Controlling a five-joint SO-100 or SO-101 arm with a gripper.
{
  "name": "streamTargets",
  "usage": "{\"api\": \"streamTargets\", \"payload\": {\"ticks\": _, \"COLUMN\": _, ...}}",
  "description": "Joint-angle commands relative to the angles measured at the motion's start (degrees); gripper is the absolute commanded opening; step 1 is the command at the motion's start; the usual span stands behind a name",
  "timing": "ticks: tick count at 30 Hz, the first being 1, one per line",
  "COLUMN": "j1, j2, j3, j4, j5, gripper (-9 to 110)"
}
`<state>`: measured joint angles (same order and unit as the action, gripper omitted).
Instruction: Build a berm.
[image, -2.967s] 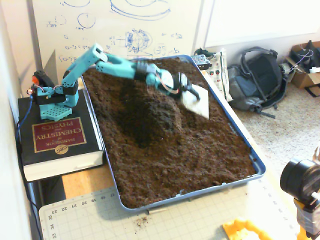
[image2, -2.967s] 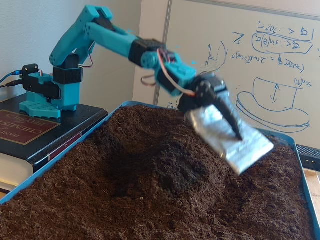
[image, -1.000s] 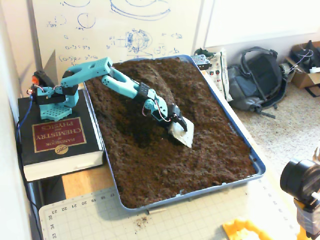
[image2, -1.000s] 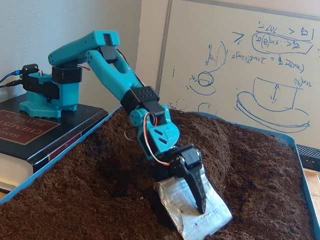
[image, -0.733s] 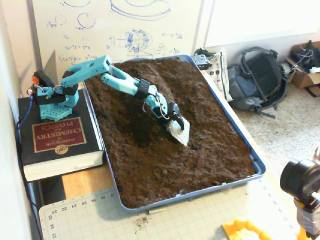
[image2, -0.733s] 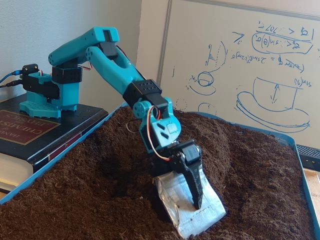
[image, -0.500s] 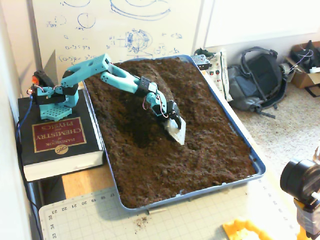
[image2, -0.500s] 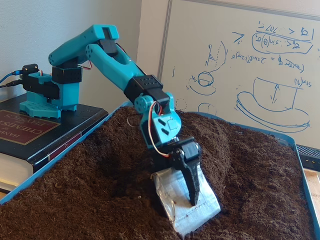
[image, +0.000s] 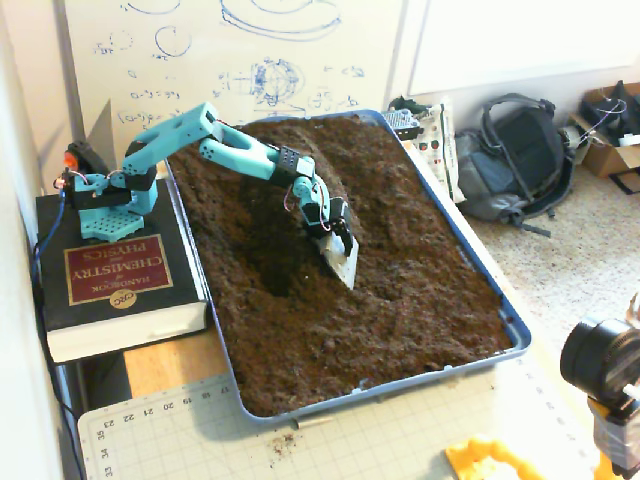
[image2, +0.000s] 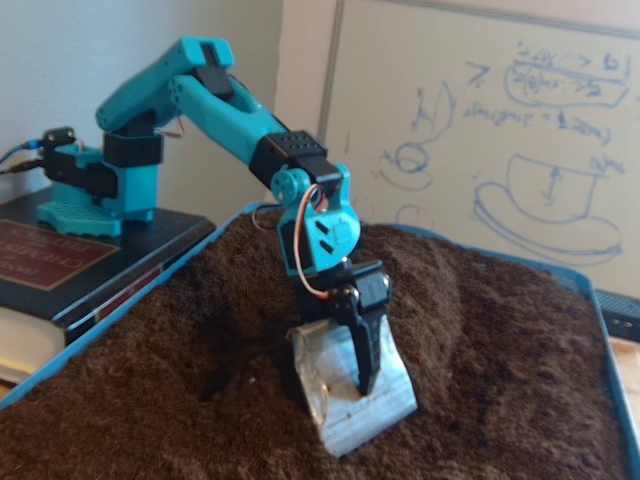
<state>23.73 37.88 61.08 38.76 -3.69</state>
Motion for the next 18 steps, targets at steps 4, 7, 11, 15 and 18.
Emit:
{"api": "streamTargets", "payload": {"ticks": 4, "j1": -2.55, "j2": 13.01, "j3": -0.79, "j4": 0.18, "j5": 1.14, "gripper": 0}}
{"api": "streamTargets", "payload": {"ticks": 7, "j1": -2.72, "j2": 18.28, "j3": -0.79, "j4": -5.45, "j5": 4.66, "gripper": 0}}
{"api": "streamTargets", "payload": {"ticks": 11, "j1": -2.72, "j2": 24.87, "j3": -0.35, "j4": -11.07, "j5": 10.37, "gripper": 0}}
{"api": "streamTargets", "payload": {"ticks": 15, "j1": -4.92, "j2": 31.82, "j3": 0.44, "j4": -7.73, "j5": 11.16, "gripper": 0}}
{"api": "streamTargets", "payload": {"ticks": 18, "j1": -6.86, "j2": 36.56, "j3": 0.44, "j4": 0.09, "j5": 11.16, "gripper": 0}}
